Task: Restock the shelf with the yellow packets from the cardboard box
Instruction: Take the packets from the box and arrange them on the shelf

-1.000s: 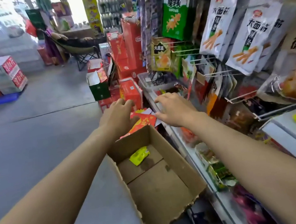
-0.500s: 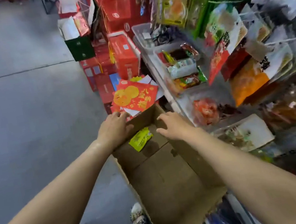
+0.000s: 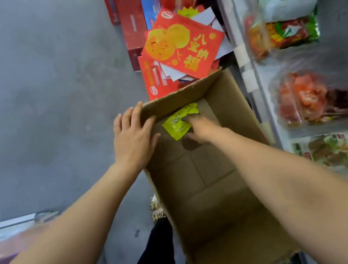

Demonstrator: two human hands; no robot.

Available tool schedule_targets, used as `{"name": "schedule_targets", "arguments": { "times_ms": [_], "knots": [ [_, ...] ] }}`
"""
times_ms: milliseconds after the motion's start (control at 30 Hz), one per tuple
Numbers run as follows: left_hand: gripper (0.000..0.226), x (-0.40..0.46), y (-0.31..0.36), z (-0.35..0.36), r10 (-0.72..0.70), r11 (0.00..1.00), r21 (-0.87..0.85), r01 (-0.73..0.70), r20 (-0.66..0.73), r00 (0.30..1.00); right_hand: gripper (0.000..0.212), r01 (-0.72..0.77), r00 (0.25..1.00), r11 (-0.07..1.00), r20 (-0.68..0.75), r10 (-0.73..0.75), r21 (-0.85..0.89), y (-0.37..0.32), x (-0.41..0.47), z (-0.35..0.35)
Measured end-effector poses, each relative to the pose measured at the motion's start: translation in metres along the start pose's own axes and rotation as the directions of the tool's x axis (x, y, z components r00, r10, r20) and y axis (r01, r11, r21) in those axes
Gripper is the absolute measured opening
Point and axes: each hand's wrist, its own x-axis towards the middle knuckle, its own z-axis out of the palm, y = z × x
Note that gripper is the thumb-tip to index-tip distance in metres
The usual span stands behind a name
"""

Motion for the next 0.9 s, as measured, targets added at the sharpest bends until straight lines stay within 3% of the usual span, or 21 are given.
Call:
{"name": "schedule_targets", "arguments": {
  "times_ms": [167, 367, 500, 667, 733, 800, 833, 900],
  "knots": [
    [0.040, -0.004, 0.006, 0.020, -0.027, 0.998, 0.047, 0.031, -0.081, 0.996, 0.083, 0.078, 0.996, 0.990, 0.050, -0.073, -0.119, 0.013, 0.041, 0.029],
    [0.037, -0.001, 0.011, 0.025, -0.062, 0.996, 0.057, 0.070, -0.128, 0.990, 0.101, 0.095, 0.994, 0.977, -0.037, -0.103, -0.191, 0.029, 0.055, 0.044],
    [0.035, -0.001, 0.012, 0.023, -0.068, 0.995, 0.059, 0.077, -0.136, 0.988, 0.093, 0.027, 0.990, 0.972, -0.130, -0.059, -0.234, 0.024, 0.046, 0.058],
    [0.036, 0.000, 0.012, 0.022, -0.066, 0.993, 0.084, 0.078, -0.137, 0.988, 0.073, -0.027, 0.963, 0.986, -0.268, -0.018, -0.164, 0.033, 0.031, 0.081],
    [0.036, 0.000, 0.012, 0.022, -0.064, 0.994, 0.083, 0.076, -0.139, 0.988, 0.060, 0.001, 0.958, 1.000, -0.287, -0.008, -0.025, 0.036, 0.027, 0.080],
    [0.035, 0.001, 0.013, 0.023, -0.065, 0.994, 0.083, 0.078, -0.146, 0.987, 0.045, 0.002, 0.966, 0.949, -0.246, 0.079, 0.314, 0.038, 0.024, 0.075],
    [0.035, 0.001, 0.013, 0.023, -0.065, 0.994, 0.083, 0.078, -0.150, 0.987, 0.041, -0.014, 0.976, 0.825, -0.171, 0.134, 0.565, 0.038, 0.021, 0.073],
    [0.034, 0.001, 0.012, 0.023, -0.064, 0.994, 0.081, 0.077, -0.156, 0.986, 0.038, -0.095, 0.991, 0.426, 0.043, 0.130, 0.900, 0.039, 0.009, 0.070]
  ]
}}
